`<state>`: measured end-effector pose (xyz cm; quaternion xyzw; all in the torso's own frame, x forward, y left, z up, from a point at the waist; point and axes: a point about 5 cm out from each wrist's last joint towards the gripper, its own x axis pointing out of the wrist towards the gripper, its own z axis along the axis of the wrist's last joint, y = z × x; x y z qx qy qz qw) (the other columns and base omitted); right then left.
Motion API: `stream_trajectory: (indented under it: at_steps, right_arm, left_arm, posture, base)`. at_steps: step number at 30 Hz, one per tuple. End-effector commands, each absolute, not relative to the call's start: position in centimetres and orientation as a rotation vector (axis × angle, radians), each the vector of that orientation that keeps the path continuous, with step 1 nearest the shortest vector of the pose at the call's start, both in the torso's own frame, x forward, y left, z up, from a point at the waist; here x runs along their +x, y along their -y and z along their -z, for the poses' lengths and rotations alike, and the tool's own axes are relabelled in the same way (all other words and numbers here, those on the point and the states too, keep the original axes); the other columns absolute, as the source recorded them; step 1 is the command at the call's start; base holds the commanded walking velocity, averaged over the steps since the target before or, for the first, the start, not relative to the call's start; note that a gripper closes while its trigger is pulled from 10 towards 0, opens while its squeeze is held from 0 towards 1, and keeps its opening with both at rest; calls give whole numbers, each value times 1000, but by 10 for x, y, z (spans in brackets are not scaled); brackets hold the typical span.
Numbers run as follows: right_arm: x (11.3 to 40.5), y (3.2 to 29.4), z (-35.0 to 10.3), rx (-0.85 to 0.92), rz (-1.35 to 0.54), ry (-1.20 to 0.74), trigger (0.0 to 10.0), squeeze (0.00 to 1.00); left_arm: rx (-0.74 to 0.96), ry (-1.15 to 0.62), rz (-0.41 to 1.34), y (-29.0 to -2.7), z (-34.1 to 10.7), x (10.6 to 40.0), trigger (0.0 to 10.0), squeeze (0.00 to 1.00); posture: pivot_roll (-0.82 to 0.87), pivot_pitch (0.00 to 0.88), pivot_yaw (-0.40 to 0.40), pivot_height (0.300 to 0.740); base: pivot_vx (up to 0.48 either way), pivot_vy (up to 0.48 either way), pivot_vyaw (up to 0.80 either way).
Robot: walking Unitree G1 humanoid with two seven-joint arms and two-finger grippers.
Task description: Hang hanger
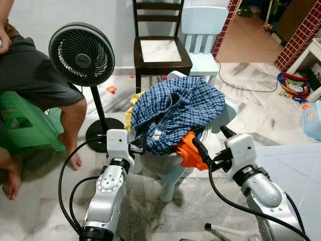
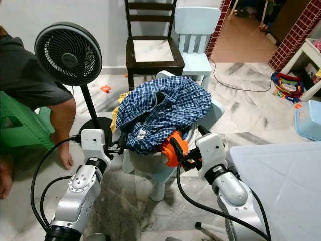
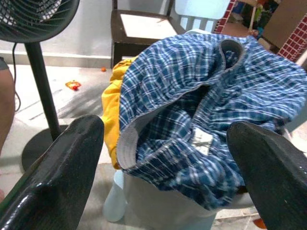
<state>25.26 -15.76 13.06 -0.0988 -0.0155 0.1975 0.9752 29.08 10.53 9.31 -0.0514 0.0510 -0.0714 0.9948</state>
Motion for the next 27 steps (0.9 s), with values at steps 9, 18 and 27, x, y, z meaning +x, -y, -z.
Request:
stream_trajectory:
  at_steps: [9, 18, 27]
  right_arm:
    - [253, 159, -127, -207, -391, 29, 10000, 0]
    - [253, 160, -127, -211, -391, 29, 10000, 0]
    - [252, 160, -127, -211, -390, 29, 10000, 0]
  left_arm:
    - [-129, -99, 188, -98, -96, 285, 10000, 0]
    - [-147, -91, 208, -96, -98, 283, 10000, 0]
    - [-152, -96, 222, -94, -98, 282, 10000, 0]
  posture:
    - [-66, 138, -57, 740]
    - [-68, 140, -59, 740]
    - [-72, 143, -60, 740]
  base:
    - [0, 0, 0]
    - [145, 0, 0]
    - [275, 0, 0]
